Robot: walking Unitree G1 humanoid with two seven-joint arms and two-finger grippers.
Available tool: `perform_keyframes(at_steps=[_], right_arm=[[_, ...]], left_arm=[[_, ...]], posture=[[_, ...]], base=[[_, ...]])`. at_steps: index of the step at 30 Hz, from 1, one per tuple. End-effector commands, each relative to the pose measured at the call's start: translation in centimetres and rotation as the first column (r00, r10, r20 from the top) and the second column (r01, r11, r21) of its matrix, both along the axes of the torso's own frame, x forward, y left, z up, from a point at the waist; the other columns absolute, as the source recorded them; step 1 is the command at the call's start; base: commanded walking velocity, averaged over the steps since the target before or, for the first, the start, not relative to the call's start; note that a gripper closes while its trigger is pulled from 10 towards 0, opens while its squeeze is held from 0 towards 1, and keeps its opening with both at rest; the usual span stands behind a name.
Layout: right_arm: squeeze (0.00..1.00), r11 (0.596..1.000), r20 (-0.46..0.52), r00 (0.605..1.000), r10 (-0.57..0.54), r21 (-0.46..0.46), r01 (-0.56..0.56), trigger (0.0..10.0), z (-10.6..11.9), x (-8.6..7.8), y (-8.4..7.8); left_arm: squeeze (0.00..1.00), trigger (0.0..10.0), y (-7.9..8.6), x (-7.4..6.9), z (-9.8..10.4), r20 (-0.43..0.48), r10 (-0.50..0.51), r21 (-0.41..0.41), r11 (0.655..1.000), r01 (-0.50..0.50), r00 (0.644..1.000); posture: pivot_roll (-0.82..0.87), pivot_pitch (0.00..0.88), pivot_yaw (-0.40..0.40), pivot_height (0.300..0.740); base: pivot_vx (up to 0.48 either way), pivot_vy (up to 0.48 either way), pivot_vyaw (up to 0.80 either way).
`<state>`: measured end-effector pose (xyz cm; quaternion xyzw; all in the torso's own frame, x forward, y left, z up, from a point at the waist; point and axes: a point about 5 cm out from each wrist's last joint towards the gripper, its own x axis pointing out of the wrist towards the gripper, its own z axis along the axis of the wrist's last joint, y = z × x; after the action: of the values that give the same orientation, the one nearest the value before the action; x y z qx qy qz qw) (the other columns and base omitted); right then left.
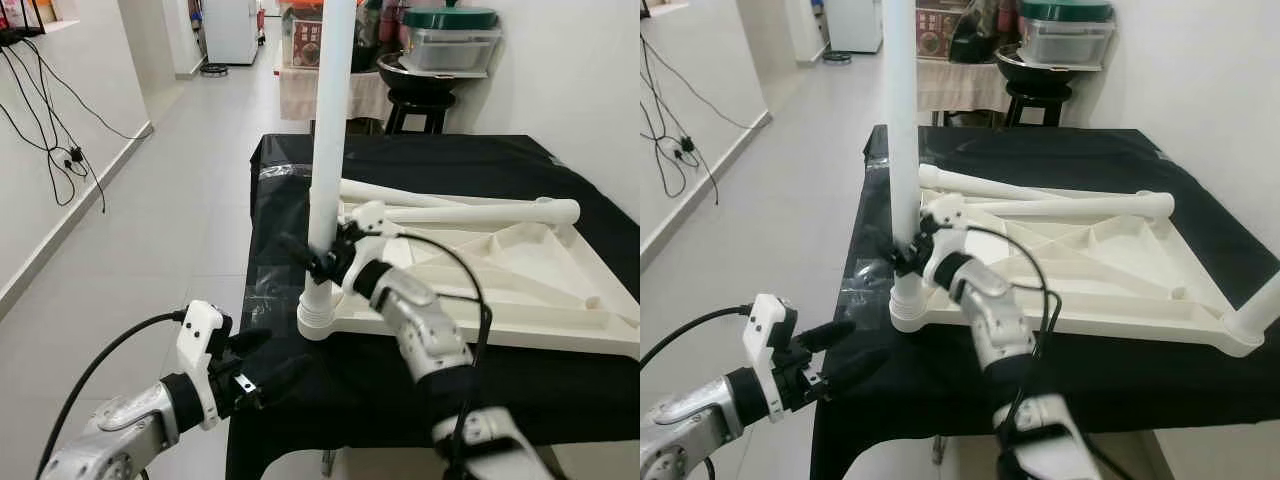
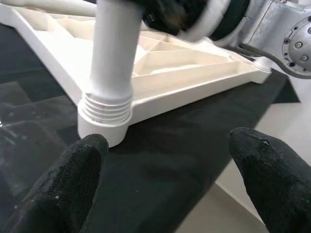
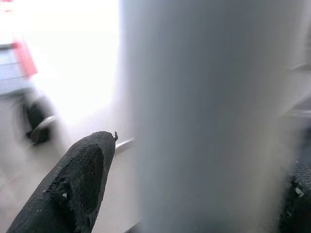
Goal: Building children table
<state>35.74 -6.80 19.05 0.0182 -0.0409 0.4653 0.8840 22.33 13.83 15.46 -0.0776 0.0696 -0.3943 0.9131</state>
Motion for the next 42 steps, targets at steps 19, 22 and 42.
perform_keyframes(at_steps=[19, 22, 42], right_arm=[[0.0, 0.933, -0.073, 0.941, 0.332, -0.124, -0.339, 0.0, 0.0, 0.6, -1.4], [0.0, 0.969, -0.009, 0.979, 0.202, -0.144, -0.201, 0.0, 0.2, 0.0, -3.7], [0.0, 0.796, -0.182, 0.775, -0.605, -0.123, 0.593, 4.7, -5.3, -3.2, -0.2]], left_arm=[[0.0, 0.0, -1.8, -0.3, -2.7, -0.003, 0.062, 0.051, 0.997, -0.062, 0.998], [0.0, 0.0, -2.0, -0.4, -2.7, 0.007, 0.057, 0.052, 0.997, -0.057, 0.998], [0.0, 10.0, -1.4, 0.5, -1.8, 0.033, 0.093, 0.041, 0.995, -0.095, 0.995]], posture=[[0.02, 0.0, -0.067, 0.74], [0.0, 0.0, -0.069, 0.74], [-0.01, 0.0, -0.041, 0.74]], base=[[0.0, 0.0, 0.0], [0.0, 0.0, 0.0], [0.0, 0.0, 0.0]])
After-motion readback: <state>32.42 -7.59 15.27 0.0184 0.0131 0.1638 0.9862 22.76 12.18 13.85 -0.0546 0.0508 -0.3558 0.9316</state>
